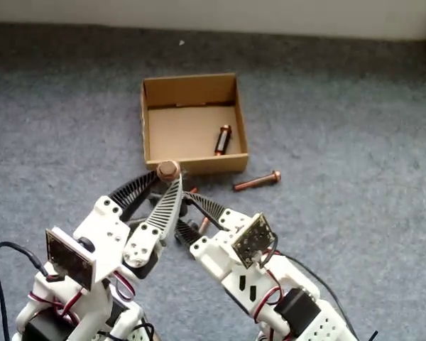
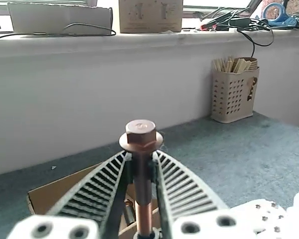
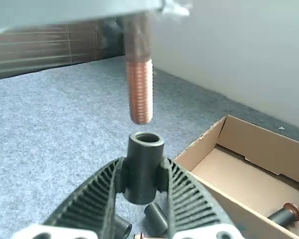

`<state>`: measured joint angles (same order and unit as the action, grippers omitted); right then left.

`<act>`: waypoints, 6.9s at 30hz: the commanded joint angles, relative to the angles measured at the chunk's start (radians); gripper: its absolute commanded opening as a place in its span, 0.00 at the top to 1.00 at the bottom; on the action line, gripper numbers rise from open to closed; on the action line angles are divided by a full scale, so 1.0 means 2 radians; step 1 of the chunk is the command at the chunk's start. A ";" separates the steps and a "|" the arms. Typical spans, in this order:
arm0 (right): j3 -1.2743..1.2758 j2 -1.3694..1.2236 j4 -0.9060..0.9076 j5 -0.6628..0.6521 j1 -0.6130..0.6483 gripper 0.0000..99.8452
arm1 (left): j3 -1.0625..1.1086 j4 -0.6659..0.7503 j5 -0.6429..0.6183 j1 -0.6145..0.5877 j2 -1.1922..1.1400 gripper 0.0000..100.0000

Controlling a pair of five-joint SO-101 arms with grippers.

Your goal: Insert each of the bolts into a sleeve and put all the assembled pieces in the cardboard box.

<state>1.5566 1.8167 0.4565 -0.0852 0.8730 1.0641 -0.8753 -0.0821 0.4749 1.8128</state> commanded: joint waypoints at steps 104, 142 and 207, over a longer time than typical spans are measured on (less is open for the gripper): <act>-0.259 -0.350 -0.015 -0.018 -0.189 0.99 | 0.314 0.077 0.074 -0.380 0.006 0.99; -0.565 -1.041 -0.239 0.008 -0.198 0.99 | 0.315 0.060 0.124 -0.357 0.004 0.99; -0.814 -0.867 0.642 0.232 -0.048 0.86 | 0.315 0.060 0.124 -0.357 0.004 0.99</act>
<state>-0.1649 0.0138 1.7392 0.2908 0.7242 1.6763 -0.7526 0.1573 -0.2478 1.8113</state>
